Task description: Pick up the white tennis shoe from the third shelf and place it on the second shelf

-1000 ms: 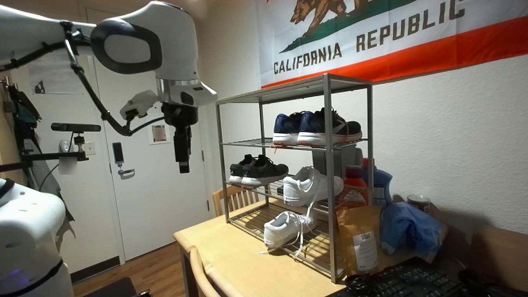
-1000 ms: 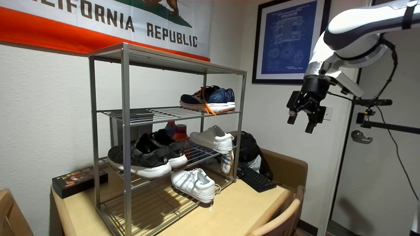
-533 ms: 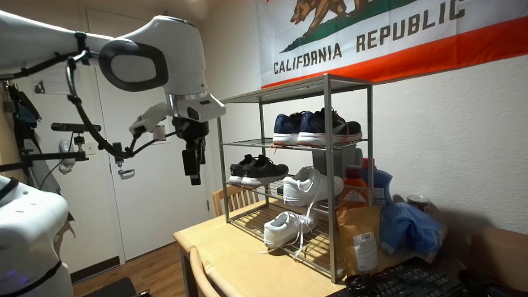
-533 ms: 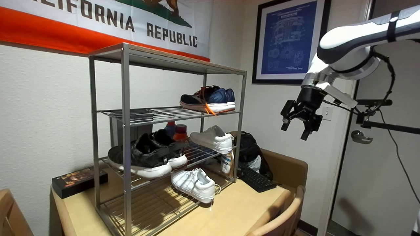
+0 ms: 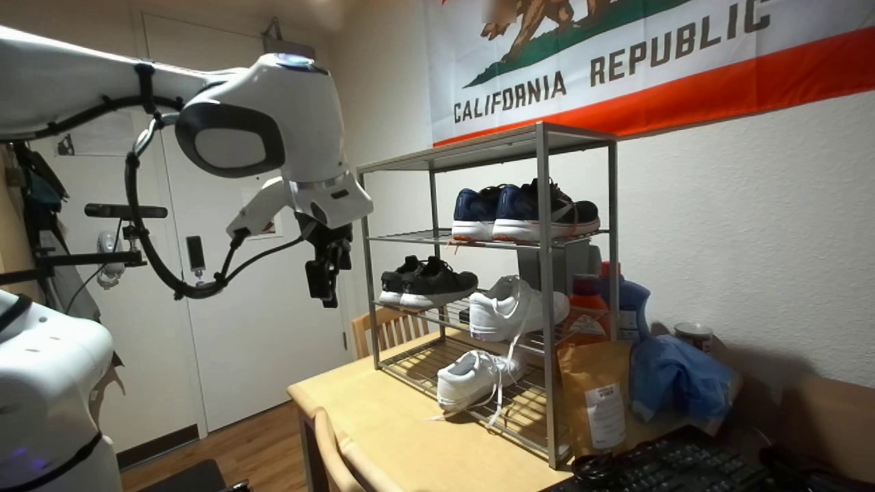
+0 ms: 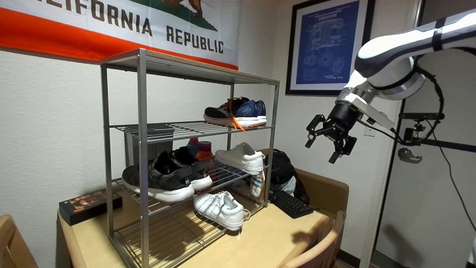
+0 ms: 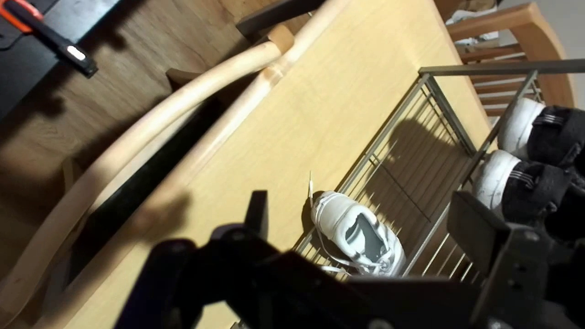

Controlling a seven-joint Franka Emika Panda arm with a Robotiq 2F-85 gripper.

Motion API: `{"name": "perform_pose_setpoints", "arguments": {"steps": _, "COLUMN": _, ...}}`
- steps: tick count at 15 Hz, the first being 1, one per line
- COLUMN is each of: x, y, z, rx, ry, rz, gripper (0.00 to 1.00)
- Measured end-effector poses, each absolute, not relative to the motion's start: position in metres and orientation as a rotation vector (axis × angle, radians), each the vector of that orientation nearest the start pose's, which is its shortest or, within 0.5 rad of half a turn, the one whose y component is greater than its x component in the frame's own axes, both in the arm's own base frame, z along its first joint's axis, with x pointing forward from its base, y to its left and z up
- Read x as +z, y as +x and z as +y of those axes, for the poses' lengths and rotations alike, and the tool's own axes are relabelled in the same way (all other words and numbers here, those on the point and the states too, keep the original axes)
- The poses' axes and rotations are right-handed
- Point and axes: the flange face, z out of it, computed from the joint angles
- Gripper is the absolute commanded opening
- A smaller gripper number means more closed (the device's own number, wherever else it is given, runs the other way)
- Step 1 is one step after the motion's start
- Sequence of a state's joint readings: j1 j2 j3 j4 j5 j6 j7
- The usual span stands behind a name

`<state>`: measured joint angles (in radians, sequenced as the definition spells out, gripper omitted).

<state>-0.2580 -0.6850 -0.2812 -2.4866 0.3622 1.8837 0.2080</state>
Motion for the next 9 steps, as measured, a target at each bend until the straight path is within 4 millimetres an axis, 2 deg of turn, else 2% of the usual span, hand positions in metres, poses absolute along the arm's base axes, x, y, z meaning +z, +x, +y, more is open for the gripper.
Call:
{"name": "perform_pose_setpoints", "arguments": {"steps": 3, "x": 0.504, "y": 0.328, "z": -0.155, "rx": -0.221, "ry": -2.296, "rz": 1.169, "gripper": 1.00}}
{"name": "perform_pose_setpoints", "arguments": {"steps": 6, "x": 0.482, "y": 0.337, "z": -0.145, "rx": -0.324, "ry": -2.272, "rz": 1.308, "gripper": 1.00}}
{"name": "perform_pose_setpoints", "arguments": {"steps": 9, "x": 0.456, "y": 0.342, "z": -0.143, "rx": -0.384, "ry": -2.259, "rz": 1.464, "gripper": 1.00}}
